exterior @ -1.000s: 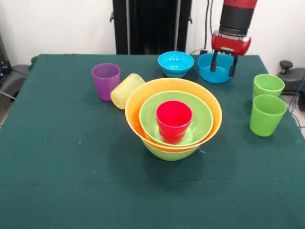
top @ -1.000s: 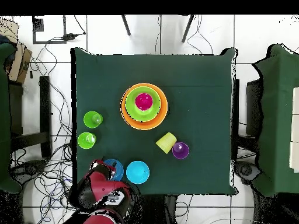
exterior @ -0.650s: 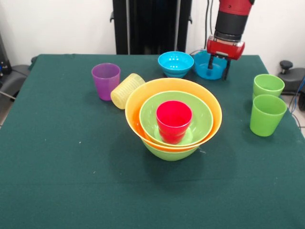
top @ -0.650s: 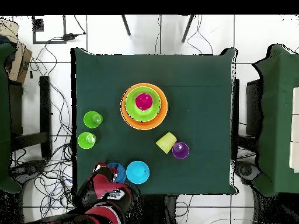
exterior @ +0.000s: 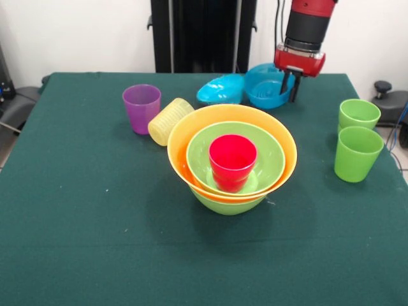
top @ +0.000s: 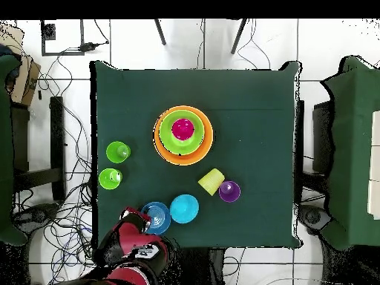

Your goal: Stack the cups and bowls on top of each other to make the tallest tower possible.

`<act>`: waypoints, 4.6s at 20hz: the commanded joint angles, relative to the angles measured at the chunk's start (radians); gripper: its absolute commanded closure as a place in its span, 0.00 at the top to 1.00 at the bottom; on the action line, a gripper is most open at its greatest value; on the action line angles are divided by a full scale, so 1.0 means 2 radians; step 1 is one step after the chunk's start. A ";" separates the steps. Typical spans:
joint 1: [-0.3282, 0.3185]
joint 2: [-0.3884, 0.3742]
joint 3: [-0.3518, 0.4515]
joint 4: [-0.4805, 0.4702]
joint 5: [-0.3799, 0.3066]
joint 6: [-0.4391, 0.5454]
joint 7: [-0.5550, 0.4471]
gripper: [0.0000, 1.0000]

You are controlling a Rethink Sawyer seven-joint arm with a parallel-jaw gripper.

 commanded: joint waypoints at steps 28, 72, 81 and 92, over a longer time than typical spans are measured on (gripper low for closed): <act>-0.196 -0.237 0.079 -0.077 -0.098 0.407 -0.050 0.00; -0.173 -0.235 0.121 -0.260 -0.258 0.500 -0.091 0.00; -0.198 -0.215 0.151 -0.269 -0.276 0.485 -0.099 0.00; -0.154 -0.191 0.123 -0.319 -0.326 0.483 -0.046 0.00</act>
